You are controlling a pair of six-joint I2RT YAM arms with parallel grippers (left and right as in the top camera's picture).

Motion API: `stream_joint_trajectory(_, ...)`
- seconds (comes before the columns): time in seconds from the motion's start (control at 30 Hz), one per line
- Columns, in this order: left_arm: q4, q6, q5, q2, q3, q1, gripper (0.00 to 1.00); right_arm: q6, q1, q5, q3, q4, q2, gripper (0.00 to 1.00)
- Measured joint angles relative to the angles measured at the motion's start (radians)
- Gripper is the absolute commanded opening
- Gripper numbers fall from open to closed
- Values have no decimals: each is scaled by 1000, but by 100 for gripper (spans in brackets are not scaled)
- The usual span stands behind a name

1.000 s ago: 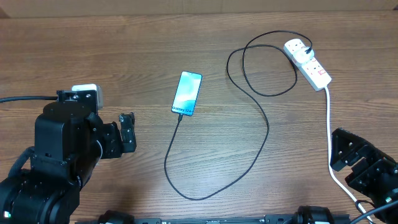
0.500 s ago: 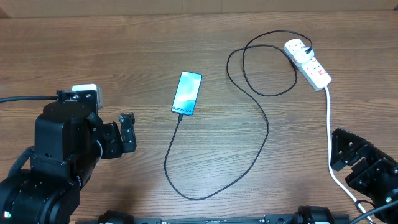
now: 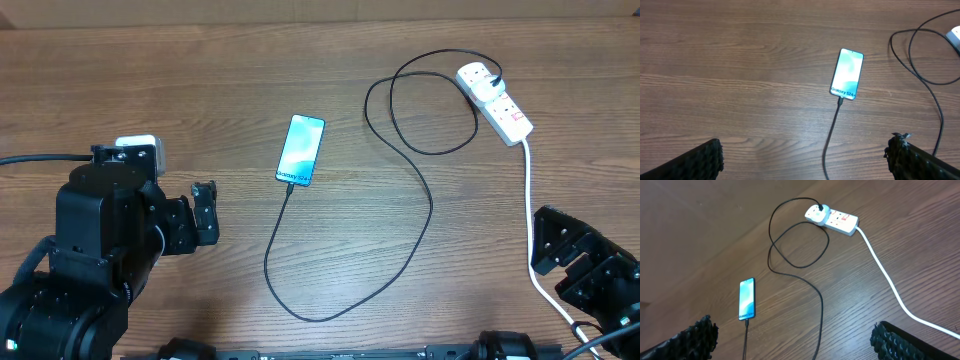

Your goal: Plug charger to phone and switch on socket

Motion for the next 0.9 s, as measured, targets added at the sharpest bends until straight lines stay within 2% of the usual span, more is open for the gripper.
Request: stream_joint_trajectory(0.9, 0, 0, 0, 0, 0, 0, 100, 0, 0, 1, 0, -11, 0, 100)
